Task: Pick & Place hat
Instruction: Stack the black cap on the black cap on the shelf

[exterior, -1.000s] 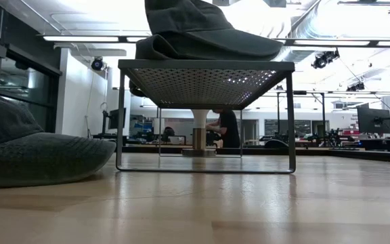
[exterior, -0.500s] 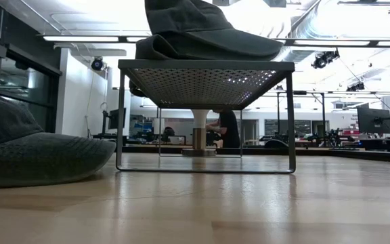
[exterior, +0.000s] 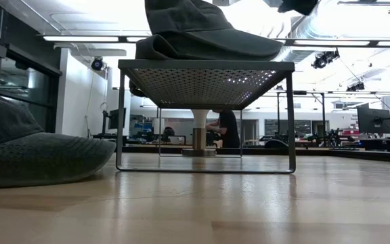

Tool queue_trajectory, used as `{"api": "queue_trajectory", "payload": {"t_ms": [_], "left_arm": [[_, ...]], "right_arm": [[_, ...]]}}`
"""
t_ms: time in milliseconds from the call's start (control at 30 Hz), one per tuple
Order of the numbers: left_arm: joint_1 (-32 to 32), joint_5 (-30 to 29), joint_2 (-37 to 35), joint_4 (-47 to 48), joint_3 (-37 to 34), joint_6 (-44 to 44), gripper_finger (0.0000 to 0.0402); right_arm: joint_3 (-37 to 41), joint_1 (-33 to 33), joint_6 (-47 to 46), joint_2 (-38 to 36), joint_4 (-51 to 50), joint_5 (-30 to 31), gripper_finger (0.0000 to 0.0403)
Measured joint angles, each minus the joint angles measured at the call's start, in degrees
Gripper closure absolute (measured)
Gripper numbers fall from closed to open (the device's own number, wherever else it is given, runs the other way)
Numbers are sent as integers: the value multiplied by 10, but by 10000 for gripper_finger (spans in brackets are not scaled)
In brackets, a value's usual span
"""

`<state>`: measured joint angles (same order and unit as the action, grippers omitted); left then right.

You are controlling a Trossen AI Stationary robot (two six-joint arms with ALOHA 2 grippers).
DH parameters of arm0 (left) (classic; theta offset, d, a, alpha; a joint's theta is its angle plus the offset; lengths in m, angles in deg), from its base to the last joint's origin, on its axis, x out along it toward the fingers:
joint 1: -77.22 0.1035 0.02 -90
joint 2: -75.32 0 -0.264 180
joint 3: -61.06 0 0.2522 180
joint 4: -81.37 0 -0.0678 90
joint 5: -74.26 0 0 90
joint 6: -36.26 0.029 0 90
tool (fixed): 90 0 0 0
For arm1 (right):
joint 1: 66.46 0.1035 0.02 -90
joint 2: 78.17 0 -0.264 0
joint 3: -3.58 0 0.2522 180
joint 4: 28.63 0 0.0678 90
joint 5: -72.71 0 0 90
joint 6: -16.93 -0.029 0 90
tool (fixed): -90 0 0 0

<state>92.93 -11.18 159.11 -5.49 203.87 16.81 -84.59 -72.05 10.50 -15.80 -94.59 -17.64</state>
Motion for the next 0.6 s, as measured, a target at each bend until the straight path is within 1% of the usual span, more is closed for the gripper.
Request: {"api": "queue_trajectory", "payload": {"t_ms": [100,167,233,400,533,600], "left_arm": [[-13,-17,-1,31,-37,-27,188],[-29,-34,-2,49,-70,-44,188],[-51,-39,-1,62,-107,-61,188],[-116,-41,-1,85,-181,-108,188],[-176,-43,-1,105,-226,-158,189],[-206,-54,-1,108,-245,-188,189]], "right_arm": [[48,0,-15,-35,19,-2,237],[74,0,-22,-59,30,-2,237],[95,0,-26,-82,34,-2,236],[130,0,-28,-135,36,0,236],[150,0,-39,-168,35,1,236],[158,0,-40,-181,35,1,236]]}}
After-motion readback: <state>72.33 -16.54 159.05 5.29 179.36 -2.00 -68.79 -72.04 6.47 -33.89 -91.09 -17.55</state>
